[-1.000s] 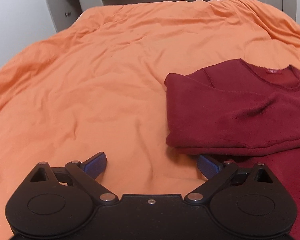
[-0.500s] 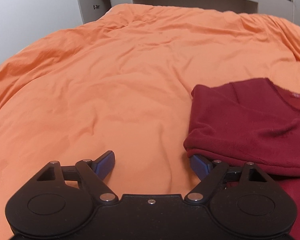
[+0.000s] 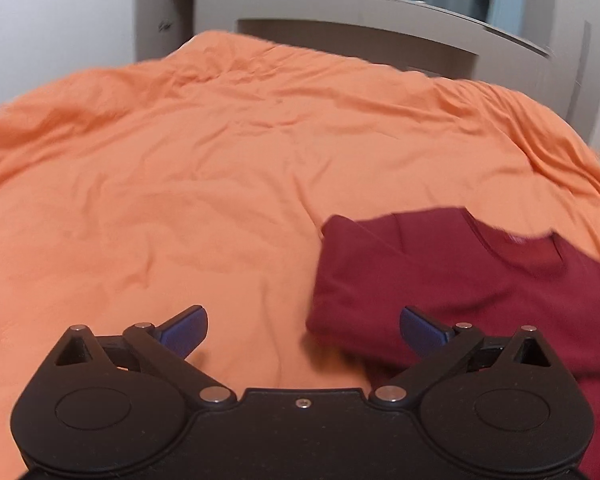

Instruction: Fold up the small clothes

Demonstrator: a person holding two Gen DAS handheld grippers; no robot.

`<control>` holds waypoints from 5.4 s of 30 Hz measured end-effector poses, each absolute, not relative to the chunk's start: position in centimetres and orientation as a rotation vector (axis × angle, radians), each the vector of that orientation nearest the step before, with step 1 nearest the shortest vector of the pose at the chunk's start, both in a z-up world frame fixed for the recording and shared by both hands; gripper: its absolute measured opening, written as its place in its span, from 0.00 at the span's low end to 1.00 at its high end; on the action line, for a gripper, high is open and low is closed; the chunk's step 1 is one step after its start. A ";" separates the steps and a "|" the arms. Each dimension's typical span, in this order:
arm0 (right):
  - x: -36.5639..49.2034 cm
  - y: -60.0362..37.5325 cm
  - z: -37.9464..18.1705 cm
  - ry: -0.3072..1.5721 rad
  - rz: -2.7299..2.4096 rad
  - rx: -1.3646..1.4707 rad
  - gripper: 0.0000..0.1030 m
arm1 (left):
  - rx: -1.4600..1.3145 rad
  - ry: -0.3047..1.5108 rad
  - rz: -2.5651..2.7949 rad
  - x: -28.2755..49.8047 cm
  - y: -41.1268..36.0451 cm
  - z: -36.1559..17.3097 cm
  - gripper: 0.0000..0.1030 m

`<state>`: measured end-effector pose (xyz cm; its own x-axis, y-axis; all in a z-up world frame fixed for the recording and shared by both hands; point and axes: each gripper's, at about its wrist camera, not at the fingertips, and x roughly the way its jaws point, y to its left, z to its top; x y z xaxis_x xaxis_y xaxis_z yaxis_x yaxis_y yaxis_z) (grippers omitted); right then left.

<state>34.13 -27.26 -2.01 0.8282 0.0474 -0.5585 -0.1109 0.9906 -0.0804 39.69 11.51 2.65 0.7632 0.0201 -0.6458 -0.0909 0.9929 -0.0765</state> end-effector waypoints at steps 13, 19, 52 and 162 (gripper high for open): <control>33.8 -27.4 -2.1 0.605 0.082 -0.123 1.00 | -0.119 0.879 0.177 43.3 12.5 -1.1 0.92; 31.9 -28.4 -1.6 0.592 0.070 -0.106 1.00 | -0.074 0.854 0.188 42.4 12.0 0.2 0.93; 6.5 -31.0 1.6 0.671 0.098 0.329 0.55 | -0.189 0.804 -0.056 16.7 11.6 4.4 0.96; 5.4 -28.8 5.9 0.422 0.254 -0.044 0.06 | 0.316 0.653 -0.175 10.0 -0.3 3.7 0.68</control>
<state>5.41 -28.79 5.91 0.8813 0.2348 -0.4101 -0.2528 0.9675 0.0106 9.95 -0.29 3.71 0.7818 -0.0608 -0.6206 0.2576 0.9378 0.2327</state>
